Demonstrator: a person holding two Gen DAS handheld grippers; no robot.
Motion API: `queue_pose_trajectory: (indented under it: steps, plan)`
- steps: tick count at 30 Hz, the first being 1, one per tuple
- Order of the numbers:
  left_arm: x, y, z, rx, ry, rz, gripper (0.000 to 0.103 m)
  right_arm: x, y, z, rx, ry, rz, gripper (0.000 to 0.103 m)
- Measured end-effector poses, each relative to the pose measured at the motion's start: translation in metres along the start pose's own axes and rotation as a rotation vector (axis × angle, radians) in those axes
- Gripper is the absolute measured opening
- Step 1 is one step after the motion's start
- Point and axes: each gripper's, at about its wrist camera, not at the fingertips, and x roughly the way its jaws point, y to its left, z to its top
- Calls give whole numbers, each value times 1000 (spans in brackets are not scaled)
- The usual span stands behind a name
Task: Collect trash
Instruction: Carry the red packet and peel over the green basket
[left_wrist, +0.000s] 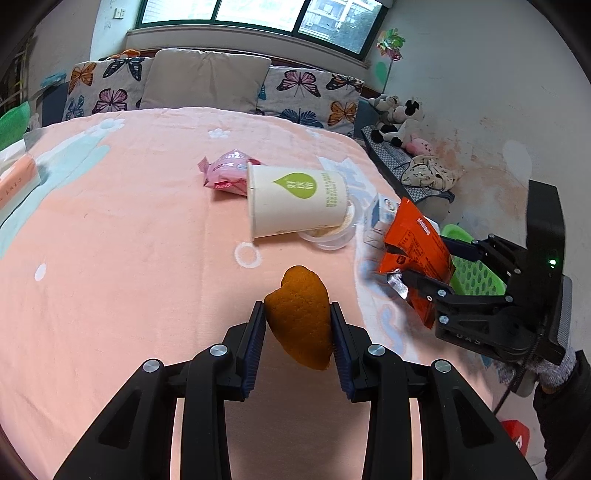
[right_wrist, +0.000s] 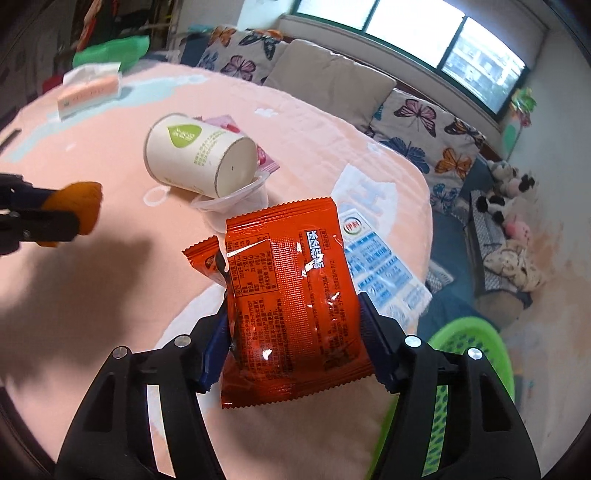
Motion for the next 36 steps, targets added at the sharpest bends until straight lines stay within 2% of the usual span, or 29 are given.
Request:
queue_pose_trajectory:
  steps: [12, 16, 36]
  plan:
    - [-1, -36, 3, 69, 2, -48, 34, -34, -30, -36, 218, -4, 9, 64]
    - [4, -53, 7, 91, 11, -74, 34, -42, -45, -52, 289, 6, -11, 64]
    - [41, -140, 25, 224, 56, -148, 34, -52, -126, -129, 569, 76, -87, 65]
